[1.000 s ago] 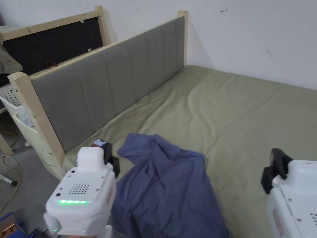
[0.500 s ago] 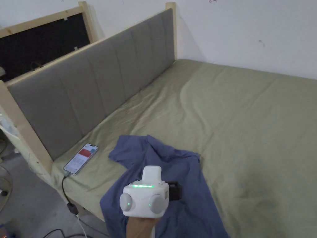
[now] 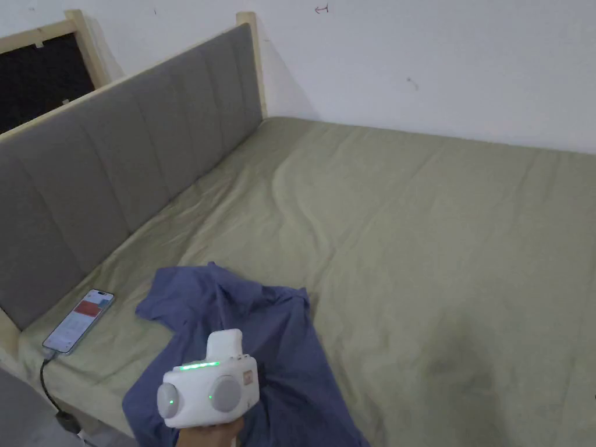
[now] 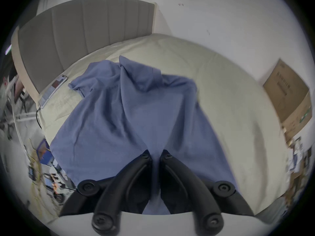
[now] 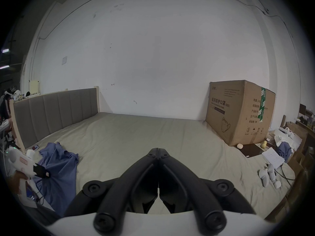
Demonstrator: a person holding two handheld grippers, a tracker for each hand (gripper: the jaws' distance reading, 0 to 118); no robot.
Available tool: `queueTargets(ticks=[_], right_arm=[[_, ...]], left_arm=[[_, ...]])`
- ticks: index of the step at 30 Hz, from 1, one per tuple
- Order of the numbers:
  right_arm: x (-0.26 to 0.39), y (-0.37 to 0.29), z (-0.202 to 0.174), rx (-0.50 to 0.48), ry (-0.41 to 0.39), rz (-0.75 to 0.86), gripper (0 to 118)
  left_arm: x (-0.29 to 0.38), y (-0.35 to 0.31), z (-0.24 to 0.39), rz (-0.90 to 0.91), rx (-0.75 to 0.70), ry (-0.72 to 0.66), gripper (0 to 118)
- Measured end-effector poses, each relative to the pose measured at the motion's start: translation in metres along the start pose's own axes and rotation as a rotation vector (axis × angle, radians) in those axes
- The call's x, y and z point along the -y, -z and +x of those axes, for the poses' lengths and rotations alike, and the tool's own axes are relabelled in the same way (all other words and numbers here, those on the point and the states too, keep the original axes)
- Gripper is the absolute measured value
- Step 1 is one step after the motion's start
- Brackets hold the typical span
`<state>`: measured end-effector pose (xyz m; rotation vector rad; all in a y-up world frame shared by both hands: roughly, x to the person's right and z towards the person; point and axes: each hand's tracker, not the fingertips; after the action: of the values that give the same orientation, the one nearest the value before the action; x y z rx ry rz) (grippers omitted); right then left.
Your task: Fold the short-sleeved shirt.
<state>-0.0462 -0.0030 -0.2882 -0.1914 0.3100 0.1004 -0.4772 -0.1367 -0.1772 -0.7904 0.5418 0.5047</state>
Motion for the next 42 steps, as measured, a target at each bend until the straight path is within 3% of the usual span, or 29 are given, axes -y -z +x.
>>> queueTargets(ticks=[4,13,20,28,37,42], right_arm=[[0.0,-0.005,0.014,0.009,0.025,0.015,0],[-0.01,-0.028,0.047,0.044,0.055,0.069,0],[-0.015,-0.048,0.076,0.101,0.042,0.117,0],[-0.014,-0.065,0.111,0.184,0.023,0.134,0],[0.002,-0.071,0.143,0.269,0.032,0.094,0],[0.011,-0.067,0.146,0.279,0.04,0.064,0]], left_arm=[[-0.014,-0.046,0.005,0.065,0.125,-0.065,7],[-0.084,-0.139,0.098,0.258,0.378,0.1,7],[-0.117,-0.158,0.201,0.239,0.599,0.225,7],[-0.103,-0.141,0.317,0.154,0.748,0.388,7],[-0.018,-0.075,0.383,-0.073,0.752,0.552,7],[0.045,-0.021,0.376,-0.191,0.611,0.707,7]])
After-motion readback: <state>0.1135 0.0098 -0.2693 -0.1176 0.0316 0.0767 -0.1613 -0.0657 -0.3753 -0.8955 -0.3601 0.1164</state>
